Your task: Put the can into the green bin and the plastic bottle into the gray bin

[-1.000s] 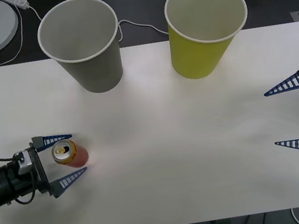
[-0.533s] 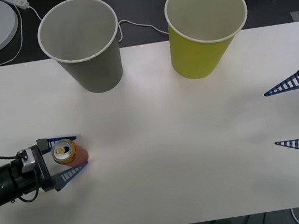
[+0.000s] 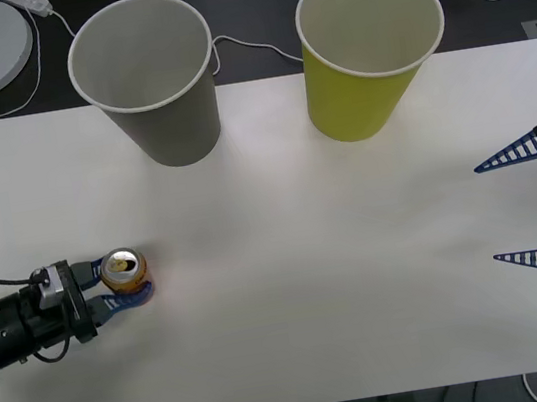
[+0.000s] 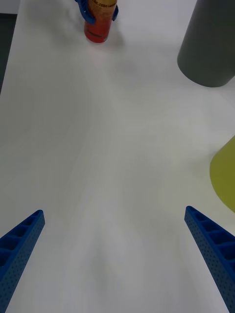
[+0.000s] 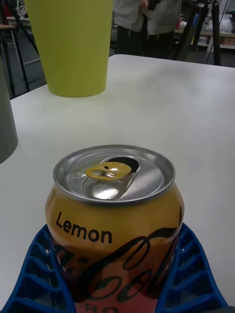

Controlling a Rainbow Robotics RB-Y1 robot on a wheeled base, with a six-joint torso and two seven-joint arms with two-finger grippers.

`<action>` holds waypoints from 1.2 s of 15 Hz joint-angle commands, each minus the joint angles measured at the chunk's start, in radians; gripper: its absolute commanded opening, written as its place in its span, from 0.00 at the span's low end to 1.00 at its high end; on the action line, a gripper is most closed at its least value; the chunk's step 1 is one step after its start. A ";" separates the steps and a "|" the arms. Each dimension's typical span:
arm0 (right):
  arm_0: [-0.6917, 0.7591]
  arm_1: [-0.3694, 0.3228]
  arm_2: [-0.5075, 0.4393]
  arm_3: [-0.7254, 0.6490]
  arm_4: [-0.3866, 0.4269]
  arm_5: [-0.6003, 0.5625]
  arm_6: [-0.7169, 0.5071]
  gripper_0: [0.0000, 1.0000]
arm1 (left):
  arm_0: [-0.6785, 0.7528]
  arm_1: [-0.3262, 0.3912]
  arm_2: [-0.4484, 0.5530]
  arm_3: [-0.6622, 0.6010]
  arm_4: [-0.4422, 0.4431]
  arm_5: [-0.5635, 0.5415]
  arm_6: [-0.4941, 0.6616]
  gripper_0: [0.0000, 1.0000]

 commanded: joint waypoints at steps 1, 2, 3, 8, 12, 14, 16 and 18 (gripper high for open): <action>0.000 0.000 0.000 0.000 0.000 0.000 0.000 1.00 | 0.001 0.005 0.001 -0.005 0.001 0.000 0.021 0.00; 0.000 0.000 0.000 0.000 0.000 0.000 0.000 1.00 | 0.001 0.011 0.001 -0.011 0.003 0.000 0.031 0.00; 0.000 0.000 0.000 0.000 0.000 0.000 0.000 1.00 | 0.001 0.025 0.001 -0.033 0.000 0.000 0.088 0.00; 0.000 0.000 0.000 0.000 0.000 0.000 0.000 1.00 | 0.002 0.141 0.002 -0.171 -0.061 0.000 0.281 0.00; 0.000 0.000 0.000 0.000 0.000 0.000 0.000 1.00 | 0.004 0.236 0.040 -0.298 -0.154 0.000 0.456 0.00; 0.000 0.000 0.000 0.000 0.000 0.000 0.000 1.00 | 0.017 0.279 0.094 -0.378 -0.218 0.000 0.550 0.00; 0.000 0.000 0.000 0.000 0.000 0.000 0.000 1.00 | 0.057 0.307 0.175 -0.487 -0.290 0.000 0.651 0.01; 0.000 0.000 0.000 0.000 0.000 0.000 0.000 1.00 | 0.137 0.314 0.300 -0.654 -0.393 0.003 0.789 0.01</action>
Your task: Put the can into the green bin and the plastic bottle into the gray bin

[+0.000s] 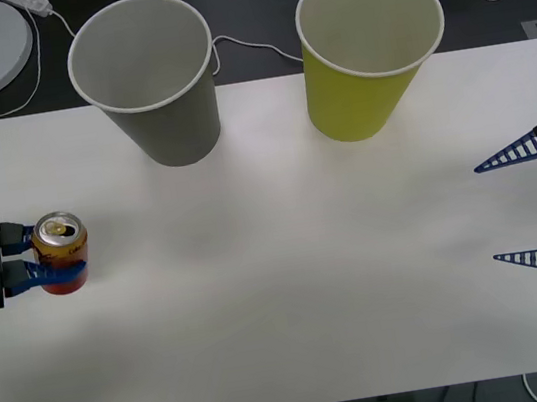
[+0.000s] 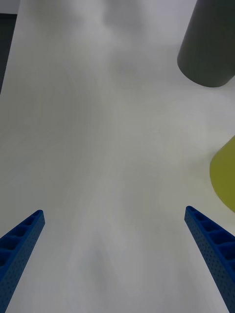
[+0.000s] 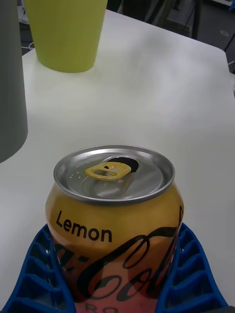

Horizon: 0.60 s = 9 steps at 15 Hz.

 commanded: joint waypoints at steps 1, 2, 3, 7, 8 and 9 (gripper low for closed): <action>0.000 0.000 0.000 0.000 0.000 0.000 0.000 1.00 | 0.108 0.005 0.162 -0.227 -0.136 0.008 0.179 0.01; 0.000 0.000 0.000 0.000 0.000 0.000 0.000 1.00 | 0.151 0.005 0.223 -0.335 -0.187 0.011 0.267 0.01; 0.000 0.000 0.000 0.000 0.000 0.000 0.000 1.00 | 0.180 0.005 0.263 -0.405 -0.216 0.011 0.331 0.02; 0.000 0.000 0.000 0.000 0.000 0.000 0.000 1.00 | 0.226 0.045 0.355 -0.589 -0.292 0.009 0.572 0.02; 0.000 0.000 0.000 0.000 0.000 0.000 0.000 1.00 | 0.211 0.085 0.356 -0.609 -0.292 0.014 0.629 0.02; 0.000 0.000 0.000 0.000 0.000 0.000 0.000 1.00 | 0.194 0.117 0.355 -0.619 -0.294 0.014 0.676 0.03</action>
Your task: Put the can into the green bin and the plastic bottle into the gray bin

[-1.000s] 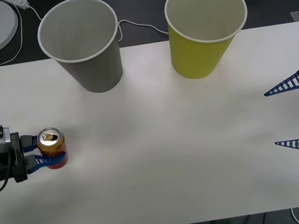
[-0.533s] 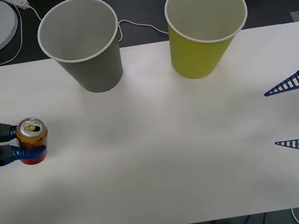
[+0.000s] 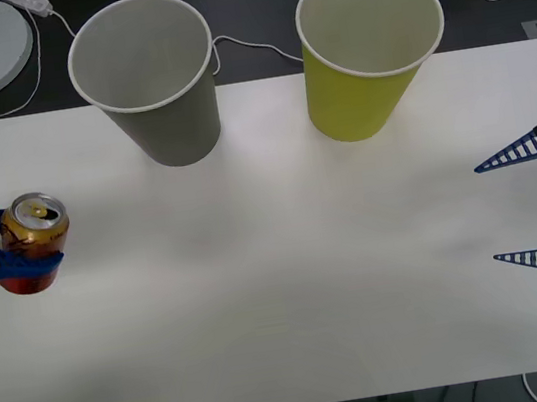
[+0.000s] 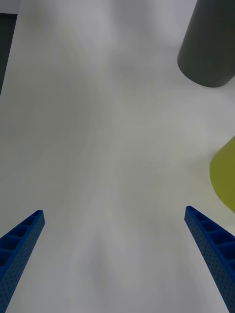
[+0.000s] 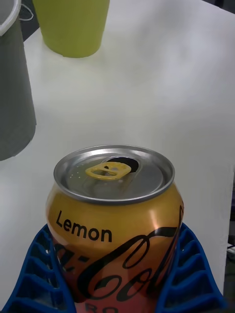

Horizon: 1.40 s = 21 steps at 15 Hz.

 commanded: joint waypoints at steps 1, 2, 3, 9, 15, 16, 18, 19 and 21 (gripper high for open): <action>0.000 0.000 0.000 0.000 0.000 0.000 0.000 1.00 | -0.047 0.090 0.000 -0.030 -0.001 0.003 0.137 0.03; 0.000 0.000 0.000 0.000 0.000 0.000 0.000 1.00 | -0.075 0.132 0.000 -0.033 -0.001 0.003 0.189 0.02; 0.000 0.000 0.000 0.000 0.000 0.000 0.000 1.00 | -0.090 0.150 0.000 -0.036 -0.001 0.003 0.218 0.02; 0.000 0.000 0.000 0.000 0.000 0.000 0.000 1.00 | -0.216 0.196 -0.037 -0.245 -0.093 -0.004 0.502 0.03; 0.000 0.000 0.000 0.000 0.000 0.000 0.000 1.00 | -0.658 0.207 -0.391 -0.199 -0.113 -0.033 0.694 0.03; 0.000 0.000 0.000 0.000 0.000 0.000 0.000 1.00 | -0.736 0.204 -0.457 -0.181 -0.116 -0.032 0.718 0.03; 0.000 0.000 0.000 0.000 0.000 0.000 0.000 1.00 | -0.898 0.176 -0.592 -0.133 -0.126 -0.032 0.777 0.03; 0.000 0.000 0.000 0.000 0.000 0.000 0.000 1.00 | -0.972 0.152 -0.650 -0.107 -0.133 -0.032 0.798 0.03; 0.000 0.000 0.000 0.000 0.000 0.000 0.000 1.00 | -1.101 0.098 -0.754 -0.049 -0.155 -0.023 0.835 0.03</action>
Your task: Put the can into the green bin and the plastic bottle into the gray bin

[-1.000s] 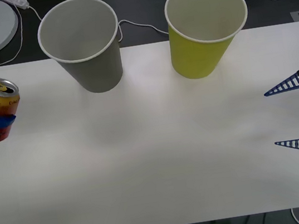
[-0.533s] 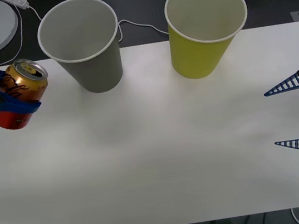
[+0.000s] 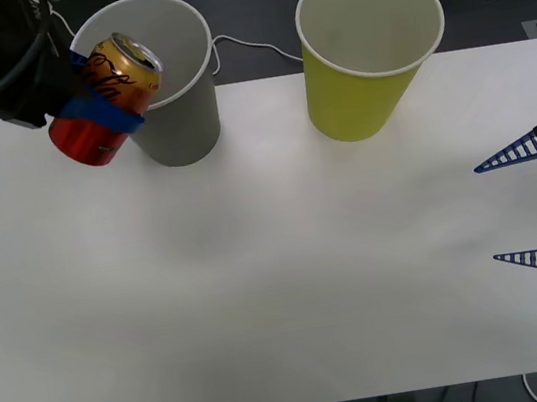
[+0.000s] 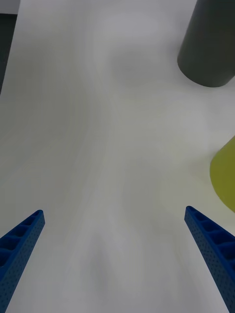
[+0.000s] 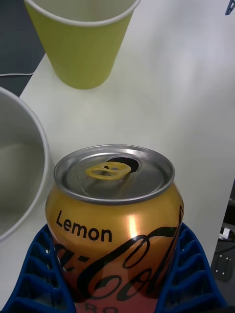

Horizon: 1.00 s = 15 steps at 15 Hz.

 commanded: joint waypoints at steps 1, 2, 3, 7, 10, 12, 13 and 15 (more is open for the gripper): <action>0.000 0.000 0.000 0.000 0.000 0.000 0.000 1.00 | -0.150 -0.065 -0.123 0.072 -0.026 0.016 0.039 0.03; 0.000 0.000 0.000 0.000 0.000 0.000 0.000 1.00 | -0.213 -0.101 -0.178 0.118 -0.044 0.029 0.050 0.04; 0.000 0.000 0.000 0.000 0.000 0.000 0.000 1.00 | -0.275 -0.137 -0.226 0.176 -0.048 0.036 0.049 0.03; 0.000 0.000 0.000 0.000 0.000 0.000 0.000 1.00 | -0.495 -0.275 -0.420 0.389 -0.054 0.099 0.055 0.04; 0.000 0.000 0.000 0.000 0.000 0.000 0.000 1.00 | -0.640 -0.408 -0.532 0.564 -0.049 0.145 0.064 0.04; 0.000 0.000 0.000 0.000 0.000 0.000 0.000 1.00 | -0.693 -0.514 -0.549 0.688 -0.055 0.150 0.066 0.04; 0.000 0.000 0.000 0.000 0.000 0.000 0.000 1.00 | -0.709 -0.551 -0.549 0.731 -0.060 0.156 0.066 0.03; 0.000 0.000 0.000 0.000 0.000 0.000 0.000 1.00 | -0.752 -0.643 -0.575 0.849 -0.055 0.202 0.067 0.03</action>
